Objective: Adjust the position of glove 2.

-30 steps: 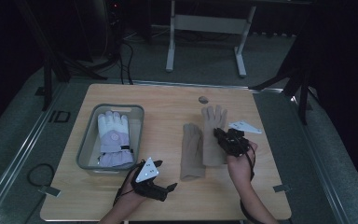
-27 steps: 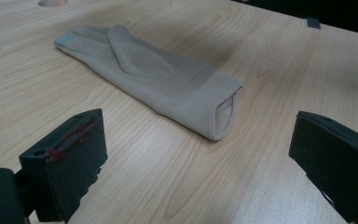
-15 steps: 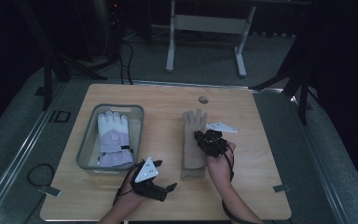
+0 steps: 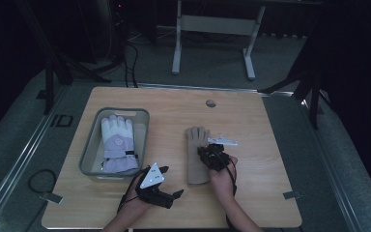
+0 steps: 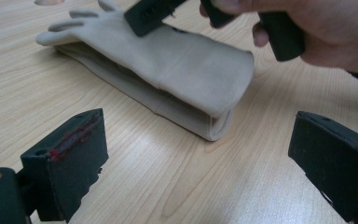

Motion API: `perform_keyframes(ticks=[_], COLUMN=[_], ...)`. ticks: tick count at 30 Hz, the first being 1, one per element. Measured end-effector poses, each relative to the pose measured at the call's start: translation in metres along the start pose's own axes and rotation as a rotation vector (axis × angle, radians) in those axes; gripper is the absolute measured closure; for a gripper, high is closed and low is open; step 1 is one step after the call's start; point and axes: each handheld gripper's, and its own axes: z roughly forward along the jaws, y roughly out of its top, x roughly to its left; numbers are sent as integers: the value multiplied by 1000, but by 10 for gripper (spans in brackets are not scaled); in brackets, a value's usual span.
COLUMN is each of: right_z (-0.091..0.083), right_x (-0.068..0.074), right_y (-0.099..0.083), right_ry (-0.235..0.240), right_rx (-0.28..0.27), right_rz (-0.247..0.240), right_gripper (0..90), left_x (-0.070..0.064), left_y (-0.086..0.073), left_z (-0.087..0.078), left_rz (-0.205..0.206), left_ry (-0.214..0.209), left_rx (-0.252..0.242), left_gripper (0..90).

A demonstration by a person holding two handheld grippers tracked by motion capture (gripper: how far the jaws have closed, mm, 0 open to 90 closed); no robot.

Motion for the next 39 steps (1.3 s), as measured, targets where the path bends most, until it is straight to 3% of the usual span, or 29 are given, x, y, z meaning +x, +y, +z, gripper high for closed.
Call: perform_keyframes(ticks=[9, 13, 18, 21, 22, 23, 25, 27, 29, 34, 39], right_z=[9, 17, 17, 10, 8, 6, 0, -5, -11, -19, -26], right_x=[-2, -5, -8, -11, -13, -15, -21, -28, -35, -55, -68], right_y=[-13, -16, -15, -11, -10, -10, -7, -5, -3, 0, 3], right_ry=[3, 1, 30, 76, 82, 81, 123, 162, 222, 312, 357], right_rx=[29, 53, 56, 42, 38, 26, 11, 16, 1, -18, -50], right_rz=[4, -18, -22, -29, -55, -81, -84, -114, -110, -173, -244], right_gripper=[819, 810, 761, 588, 504, 478, 364, 230, 140, 138, 148], left_x=[0, 0, 0, 0, -1, -1, -1, -2, -1, 1, 0], left_y=[0, -1, -1, -2, -2, -2, -2, -2, -1, -1, 1], left_z=[1, 1, 3, 5, 5, 6, 7, 8, 9, 8, 8], left_rz=[-2, 4, -12, -24, -25, -26, -29, 1, 11, -33, -49], left_ry=[-5, 7, -1, -8, -7, -10, -14, -10, -3, -34, -31], left_rx=[1, 2, 6, 9, 10, 11, 11, 19, 33, 19, 14], left_gripper=[45, 45, 45, 45, 44, 44, 44, 45, 49, 49, 50])
